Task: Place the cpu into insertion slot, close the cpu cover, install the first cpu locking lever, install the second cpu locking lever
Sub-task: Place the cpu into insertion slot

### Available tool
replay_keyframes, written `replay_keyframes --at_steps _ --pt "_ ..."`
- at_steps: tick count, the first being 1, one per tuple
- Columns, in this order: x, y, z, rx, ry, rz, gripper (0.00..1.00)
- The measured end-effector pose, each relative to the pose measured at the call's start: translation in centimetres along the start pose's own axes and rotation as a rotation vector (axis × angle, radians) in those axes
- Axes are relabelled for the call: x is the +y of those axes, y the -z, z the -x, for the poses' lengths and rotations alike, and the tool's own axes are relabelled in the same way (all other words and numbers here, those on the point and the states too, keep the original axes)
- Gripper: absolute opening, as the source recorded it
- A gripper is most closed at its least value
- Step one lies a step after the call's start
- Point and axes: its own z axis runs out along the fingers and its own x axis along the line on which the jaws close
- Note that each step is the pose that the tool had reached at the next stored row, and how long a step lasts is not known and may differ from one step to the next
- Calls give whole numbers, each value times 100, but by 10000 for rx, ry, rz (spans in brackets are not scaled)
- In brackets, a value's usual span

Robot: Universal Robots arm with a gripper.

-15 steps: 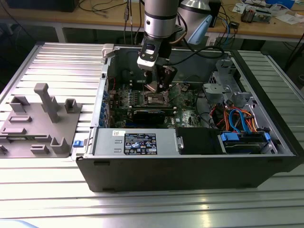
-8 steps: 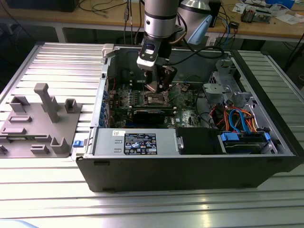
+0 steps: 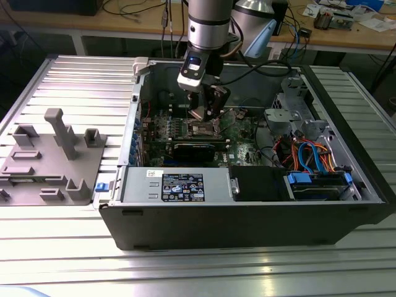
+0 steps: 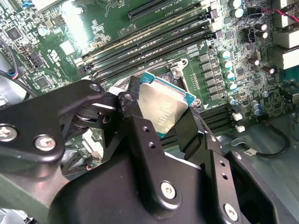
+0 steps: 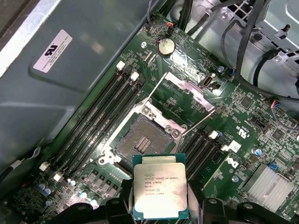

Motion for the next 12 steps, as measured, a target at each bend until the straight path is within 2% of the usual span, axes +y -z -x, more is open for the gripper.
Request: replay_keyframes --at_steps 12 --pt "0 -6 0 0 -342 -15 55"
